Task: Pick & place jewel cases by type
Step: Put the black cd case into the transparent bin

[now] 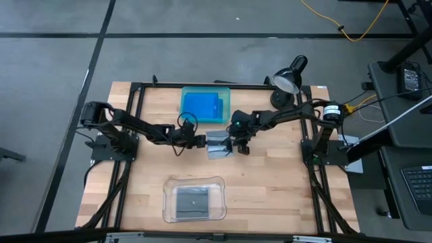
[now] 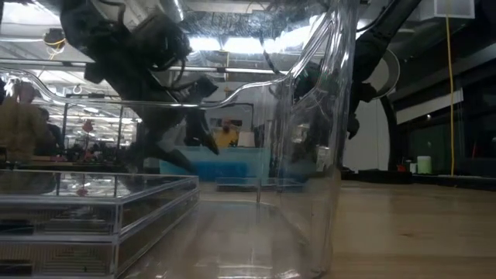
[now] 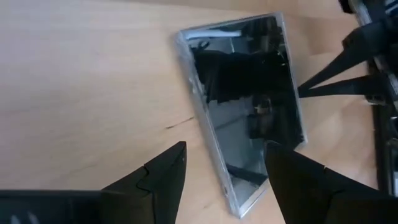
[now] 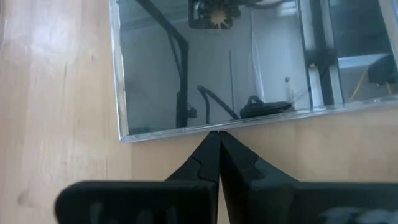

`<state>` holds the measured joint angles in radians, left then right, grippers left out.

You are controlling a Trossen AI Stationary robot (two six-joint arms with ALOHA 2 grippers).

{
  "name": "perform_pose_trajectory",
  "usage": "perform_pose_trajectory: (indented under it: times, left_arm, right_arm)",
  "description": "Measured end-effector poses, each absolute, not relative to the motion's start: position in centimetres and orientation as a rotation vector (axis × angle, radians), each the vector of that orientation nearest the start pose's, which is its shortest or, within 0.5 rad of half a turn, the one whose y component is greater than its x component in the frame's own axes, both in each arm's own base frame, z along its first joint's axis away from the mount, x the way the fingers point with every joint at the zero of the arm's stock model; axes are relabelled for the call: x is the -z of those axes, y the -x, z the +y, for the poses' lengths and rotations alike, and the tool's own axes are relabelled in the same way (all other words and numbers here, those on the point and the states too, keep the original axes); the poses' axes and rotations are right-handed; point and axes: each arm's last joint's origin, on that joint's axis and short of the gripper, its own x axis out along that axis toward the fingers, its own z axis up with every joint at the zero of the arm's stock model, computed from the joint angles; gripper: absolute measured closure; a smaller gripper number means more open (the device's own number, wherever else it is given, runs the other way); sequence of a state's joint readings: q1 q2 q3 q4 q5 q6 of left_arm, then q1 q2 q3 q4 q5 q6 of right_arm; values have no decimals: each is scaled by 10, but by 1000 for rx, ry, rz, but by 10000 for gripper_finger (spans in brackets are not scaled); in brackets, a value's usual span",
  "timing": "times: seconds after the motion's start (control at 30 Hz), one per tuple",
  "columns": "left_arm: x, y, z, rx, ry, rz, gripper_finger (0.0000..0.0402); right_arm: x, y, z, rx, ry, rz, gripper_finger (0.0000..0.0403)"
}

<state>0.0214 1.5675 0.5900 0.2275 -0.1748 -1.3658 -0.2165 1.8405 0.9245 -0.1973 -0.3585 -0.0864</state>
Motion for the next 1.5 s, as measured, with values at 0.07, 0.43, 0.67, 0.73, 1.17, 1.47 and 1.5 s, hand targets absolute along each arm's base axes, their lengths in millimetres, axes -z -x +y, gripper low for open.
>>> perform_pose_trajectory:
  times: [0.07, 0.43, 0.67, 0.73, 1.17, 1.47, 1.5]
  left_arm:
    - [-127, -279, 12, -652, 1252, 499, 195]
    - [-98, -297, 14, -576, 1318, 475, 196]
    - [-99, -299, 15, -569, 1305, 466, 196]
    - [-102, -300, 15, -569, 1292, 460, 196]
    - [-115, -301, 17, -575, 1229, 380, 206]
    - [-119, -303, 17, -544, 1243, 348, 216]
    - [-119, -304, 17, -540, 1245, 342, 216]
  right_arm:
    - [-115, -324, -60, -176, -234, 1056, 393]
    - [-114, -325, -59, -185, -243, 1048, 393]
    - [-114, -324, -59, -189, -242, 1050, 393]
    - [-114, -324, -59, -191, -238, 1049, 393]
    - [-114, -324, -59, -202, -217, 1045, 393]
    - [-113, -323, -58, -222, -203, 1058, 393]
    - [-113, -322, -58, -224, -203, 1061, 393]
